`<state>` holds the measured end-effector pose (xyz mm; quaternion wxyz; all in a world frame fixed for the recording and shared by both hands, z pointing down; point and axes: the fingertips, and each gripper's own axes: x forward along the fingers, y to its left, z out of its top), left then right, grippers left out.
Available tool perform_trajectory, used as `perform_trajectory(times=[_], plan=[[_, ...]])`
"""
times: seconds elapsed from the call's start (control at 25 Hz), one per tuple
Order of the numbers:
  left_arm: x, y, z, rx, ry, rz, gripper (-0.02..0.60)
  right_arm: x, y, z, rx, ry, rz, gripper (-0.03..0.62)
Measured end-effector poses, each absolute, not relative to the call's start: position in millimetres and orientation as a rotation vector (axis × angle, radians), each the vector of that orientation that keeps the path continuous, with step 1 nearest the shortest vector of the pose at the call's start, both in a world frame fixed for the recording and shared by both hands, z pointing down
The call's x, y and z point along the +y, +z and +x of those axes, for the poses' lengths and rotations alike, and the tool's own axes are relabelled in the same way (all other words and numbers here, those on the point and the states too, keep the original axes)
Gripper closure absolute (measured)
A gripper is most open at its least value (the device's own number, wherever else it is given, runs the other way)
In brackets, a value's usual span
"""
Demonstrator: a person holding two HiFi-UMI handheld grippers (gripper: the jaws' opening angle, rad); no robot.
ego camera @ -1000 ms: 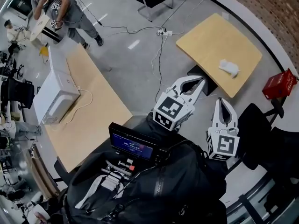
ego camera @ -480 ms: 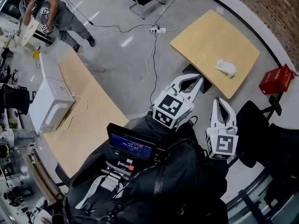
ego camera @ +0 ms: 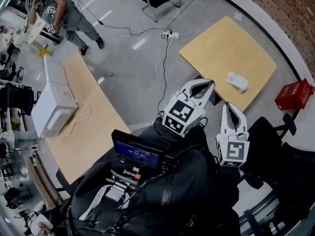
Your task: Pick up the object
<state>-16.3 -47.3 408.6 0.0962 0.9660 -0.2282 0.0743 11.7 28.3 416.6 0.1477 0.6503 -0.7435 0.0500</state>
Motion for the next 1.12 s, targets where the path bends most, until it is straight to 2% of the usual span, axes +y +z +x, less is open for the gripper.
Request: perform_trajectory(times=[0.72,1.12], plan=[[-106.1,443.3,113.6,-0.681,0.385,2.866,0.581,-17.9,454.3,148.8,-2.174,0.263,1.868,0.589],[-115.3,526.9,153.4,-0.675,0.622,2.746,0.581,-19.0,546.8,210.0,-2.029,0.379,1.727,0.589]])
